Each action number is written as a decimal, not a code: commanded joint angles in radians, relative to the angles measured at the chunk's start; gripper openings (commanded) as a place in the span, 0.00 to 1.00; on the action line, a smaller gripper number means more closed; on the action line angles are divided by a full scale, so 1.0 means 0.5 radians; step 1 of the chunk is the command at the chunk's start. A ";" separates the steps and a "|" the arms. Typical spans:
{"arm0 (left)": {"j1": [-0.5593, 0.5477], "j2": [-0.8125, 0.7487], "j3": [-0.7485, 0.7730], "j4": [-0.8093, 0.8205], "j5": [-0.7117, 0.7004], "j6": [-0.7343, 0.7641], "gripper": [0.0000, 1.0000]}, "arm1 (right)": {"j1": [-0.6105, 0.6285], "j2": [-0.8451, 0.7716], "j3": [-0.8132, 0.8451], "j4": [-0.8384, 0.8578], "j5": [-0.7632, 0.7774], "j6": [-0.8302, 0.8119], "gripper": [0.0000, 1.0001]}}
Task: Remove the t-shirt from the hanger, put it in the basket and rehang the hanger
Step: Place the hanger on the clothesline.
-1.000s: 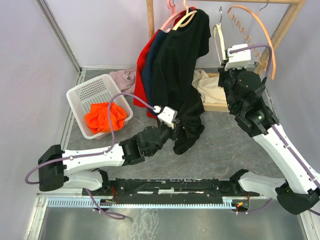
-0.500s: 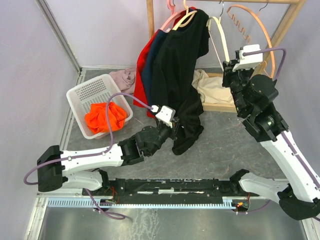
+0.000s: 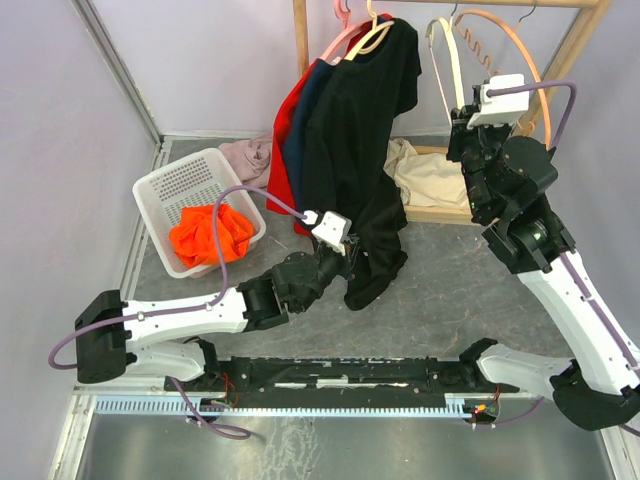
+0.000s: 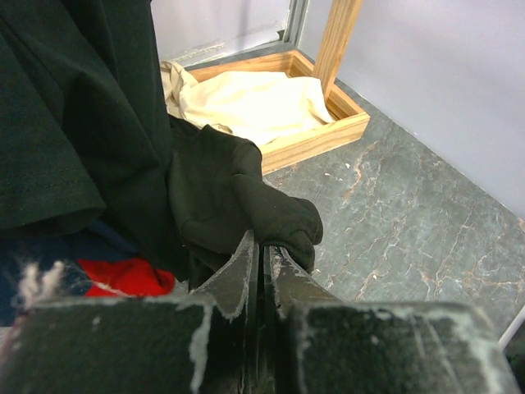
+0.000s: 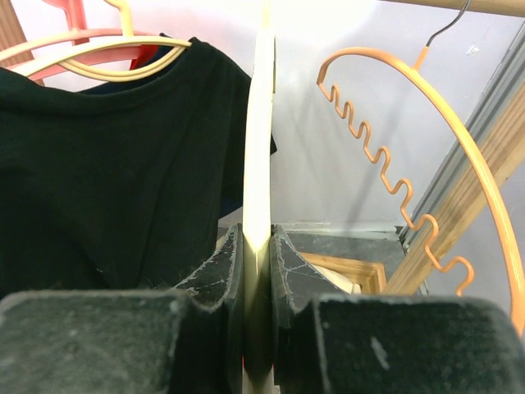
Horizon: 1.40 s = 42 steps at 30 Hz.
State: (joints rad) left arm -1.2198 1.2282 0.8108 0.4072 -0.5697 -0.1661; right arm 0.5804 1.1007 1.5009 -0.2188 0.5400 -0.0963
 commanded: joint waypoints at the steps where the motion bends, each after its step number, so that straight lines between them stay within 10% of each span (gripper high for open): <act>1: -0.012 -0.011 0.033 0.143 -0.028 -0.070 0.03 | -0.025 0.011 0.119 0.173 0.068 -0.056 0.01; 30: -0.019 -0.304 -0.068 0.120 0.204 -0.063 0.03 | -0.333 0.152 0.100 0.073 -0.171 0.220 0.03; 42: -0.018 -0.389 0.082 0.002 0.334 0.029 0.03 | -0.335 -0.017 -0.012 -0.025 -0.118 0.297 0.70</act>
State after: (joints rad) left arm -1.2209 1.0760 0.7750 0.3893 -0.4511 -0.1650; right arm 0.4168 1.1610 1.5089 -0.2508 0.4713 0.0345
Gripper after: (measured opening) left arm 0.048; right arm 0.662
